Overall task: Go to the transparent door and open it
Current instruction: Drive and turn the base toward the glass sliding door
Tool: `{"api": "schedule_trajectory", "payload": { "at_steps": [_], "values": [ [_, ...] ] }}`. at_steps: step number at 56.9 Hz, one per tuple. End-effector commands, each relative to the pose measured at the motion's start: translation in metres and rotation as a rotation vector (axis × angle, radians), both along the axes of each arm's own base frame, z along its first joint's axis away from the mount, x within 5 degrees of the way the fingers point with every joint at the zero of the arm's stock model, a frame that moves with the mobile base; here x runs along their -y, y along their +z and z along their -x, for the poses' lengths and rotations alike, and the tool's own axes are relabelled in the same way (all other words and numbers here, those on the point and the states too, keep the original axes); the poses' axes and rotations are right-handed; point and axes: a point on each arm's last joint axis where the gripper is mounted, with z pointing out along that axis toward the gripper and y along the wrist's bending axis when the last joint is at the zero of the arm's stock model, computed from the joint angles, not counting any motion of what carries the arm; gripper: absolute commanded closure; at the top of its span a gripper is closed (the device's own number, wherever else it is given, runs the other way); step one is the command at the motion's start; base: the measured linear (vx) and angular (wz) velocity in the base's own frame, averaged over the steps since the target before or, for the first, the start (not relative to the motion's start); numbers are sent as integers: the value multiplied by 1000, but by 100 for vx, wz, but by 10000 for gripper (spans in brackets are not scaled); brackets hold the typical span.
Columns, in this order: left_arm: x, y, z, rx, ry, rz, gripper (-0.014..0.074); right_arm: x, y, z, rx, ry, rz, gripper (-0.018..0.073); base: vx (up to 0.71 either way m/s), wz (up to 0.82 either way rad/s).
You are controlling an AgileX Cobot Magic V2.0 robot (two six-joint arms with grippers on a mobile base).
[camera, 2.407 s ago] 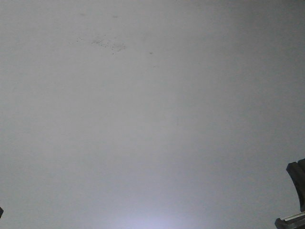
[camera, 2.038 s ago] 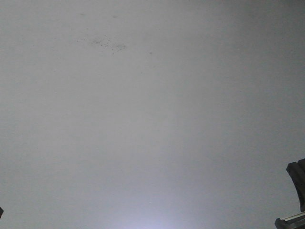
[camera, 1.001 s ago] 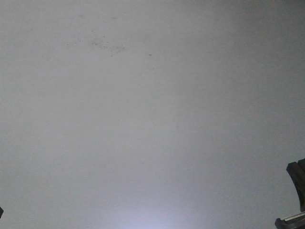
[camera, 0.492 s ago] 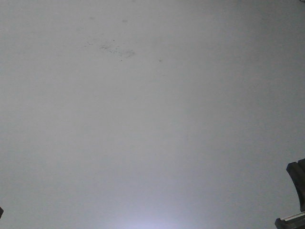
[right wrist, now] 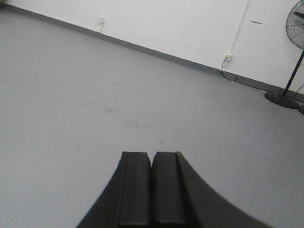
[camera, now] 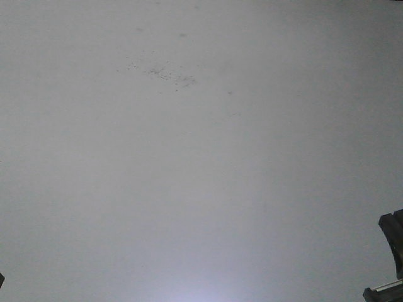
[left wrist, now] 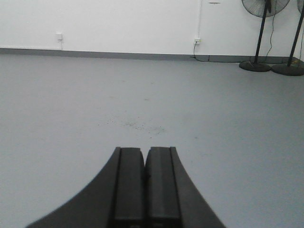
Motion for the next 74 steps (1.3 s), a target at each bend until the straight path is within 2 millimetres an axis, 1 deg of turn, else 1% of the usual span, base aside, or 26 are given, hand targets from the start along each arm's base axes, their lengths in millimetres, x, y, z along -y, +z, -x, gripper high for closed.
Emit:
{"api": "schedule_trajectory", "payload": {
  "at_steps": [1, 29, 57, 74],
  "values": [
    [-1, 15, 1, 113, 4, 12, 603, 1, 7, 0, 91, -10, -9, 565, 33, 14],
    [-1, 15, 1, 113, 4, 12, 603, 1, 7, 0, 91, -10, -9, 565, 36, 12],
    [-1, 15, 1, 113, 4, 12, 603, 1, 7, 0, 91, -10, -9, 565, 44, 11],
    [-1, 15, 1, 113, 4, 12, 603, 1, 7, 0, 91, -10, -9, 565, 46, 32]
  ]
}}
